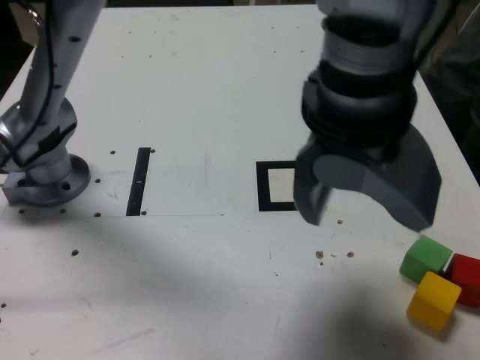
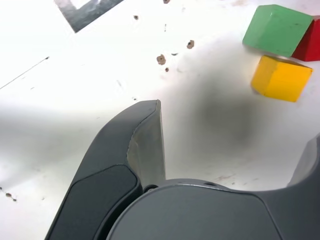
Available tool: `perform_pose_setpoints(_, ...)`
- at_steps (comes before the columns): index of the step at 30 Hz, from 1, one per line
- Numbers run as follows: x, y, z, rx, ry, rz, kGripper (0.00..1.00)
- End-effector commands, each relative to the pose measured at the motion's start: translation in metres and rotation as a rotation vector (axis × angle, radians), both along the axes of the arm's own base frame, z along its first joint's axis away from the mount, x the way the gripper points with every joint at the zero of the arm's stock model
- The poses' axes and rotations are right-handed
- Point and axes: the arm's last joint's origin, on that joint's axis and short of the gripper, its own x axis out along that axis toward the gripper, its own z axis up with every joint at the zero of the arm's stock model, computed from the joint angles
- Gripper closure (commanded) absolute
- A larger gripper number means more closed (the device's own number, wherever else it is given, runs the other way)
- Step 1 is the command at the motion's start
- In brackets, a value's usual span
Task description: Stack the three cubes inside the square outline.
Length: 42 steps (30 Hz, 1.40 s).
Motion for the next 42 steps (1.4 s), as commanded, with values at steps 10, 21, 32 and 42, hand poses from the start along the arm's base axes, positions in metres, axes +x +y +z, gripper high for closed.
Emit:
perform_pose_setpoints(10, 0.013, -0.011, -0.006, -0.004, -0.011, -0.036, 0.01)
perform_pose_setpoints(21, 0.027, -0.027, -0.017, 0.012, -0.042, -0.131, 0.01)
perform_pose_setpoints(32, 0.032, -0.027, -0.018, 0.077, -0.045, -0.387, 0.01)
perform_pose_setpoints(42, 0.042, -0.029, -0.01, 0.199, -0.089, -0.729, 0.0)
